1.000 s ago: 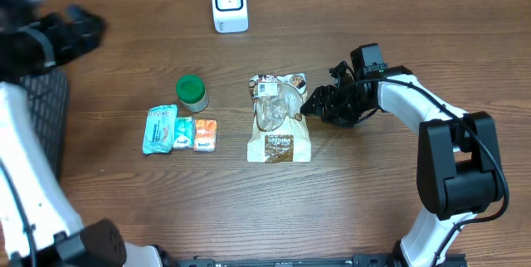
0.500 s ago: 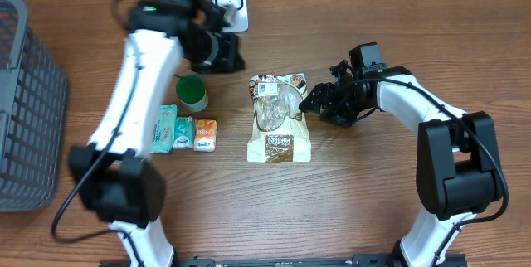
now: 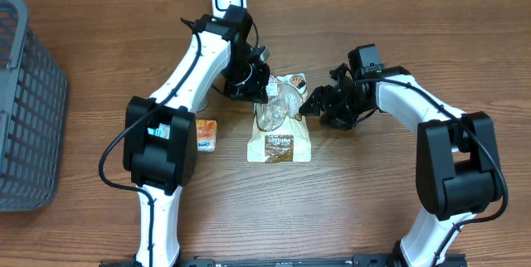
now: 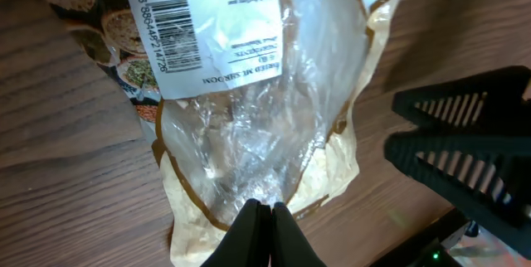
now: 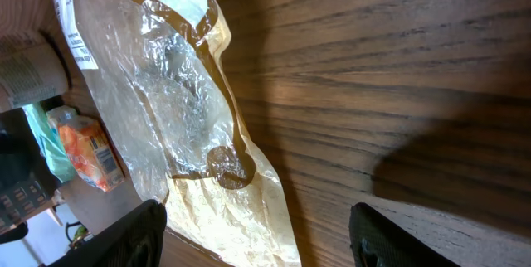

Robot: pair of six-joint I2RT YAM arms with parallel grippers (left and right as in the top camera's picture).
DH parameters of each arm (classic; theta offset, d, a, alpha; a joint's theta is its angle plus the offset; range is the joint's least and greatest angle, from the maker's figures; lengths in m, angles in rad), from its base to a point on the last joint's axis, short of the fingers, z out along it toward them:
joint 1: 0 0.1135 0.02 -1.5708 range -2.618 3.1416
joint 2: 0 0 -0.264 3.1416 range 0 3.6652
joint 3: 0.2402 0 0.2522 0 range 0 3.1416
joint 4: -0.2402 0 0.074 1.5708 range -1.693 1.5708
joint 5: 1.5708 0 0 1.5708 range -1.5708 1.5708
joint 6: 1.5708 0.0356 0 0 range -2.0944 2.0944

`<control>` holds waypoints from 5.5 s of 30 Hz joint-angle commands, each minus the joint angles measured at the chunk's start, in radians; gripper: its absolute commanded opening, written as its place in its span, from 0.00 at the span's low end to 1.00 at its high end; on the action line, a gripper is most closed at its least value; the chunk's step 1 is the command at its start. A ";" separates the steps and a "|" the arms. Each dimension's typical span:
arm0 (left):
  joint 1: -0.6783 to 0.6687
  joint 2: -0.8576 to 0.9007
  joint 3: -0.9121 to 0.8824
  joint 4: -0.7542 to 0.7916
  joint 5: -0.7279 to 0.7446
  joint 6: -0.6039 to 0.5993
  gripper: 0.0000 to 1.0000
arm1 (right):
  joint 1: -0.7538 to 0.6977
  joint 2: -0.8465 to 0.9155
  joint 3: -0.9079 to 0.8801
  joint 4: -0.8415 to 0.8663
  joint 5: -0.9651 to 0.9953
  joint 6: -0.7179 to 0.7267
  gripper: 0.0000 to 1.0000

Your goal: Scan the item barcode

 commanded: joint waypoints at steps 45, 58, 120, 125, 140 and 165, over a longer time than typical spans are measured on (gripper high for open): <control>0.037 -0.058 -0.172 0.303 0.291 0.213 0.04 | 0.004 -0.008 0.018 0.013 -0.003 -0.018 0.70; -0.045 0.002 -0.219 0.389 0.272 0.130 0.04 | 0.004 -0.008 0.018 0.011 -0.001 -0.018 0.70; 0.102 0.003 0.089 0.089 0.206 0.119 0.04 | 0.138 -0.040 -0.343 0.726 -0.271 0.240 0.04; 0.194 -0.038 0.177 -0.011 0.192 0.146 0.04 | 0.118 -0.087 -0.198 0.357 -0.301 -0.070 0.04; 0.319 -0.043 0.258 -0.127 0.031 0.193 0.04 | 0.117 -0.091 0.520 -0.500 -0.264 -0.658 0.04; 0.710 -0.047 0.584 -0.472 -0.399 0.402 0.16 | 0.132 -0.092 0.551 -0.522 -0.508 -0.779 0.04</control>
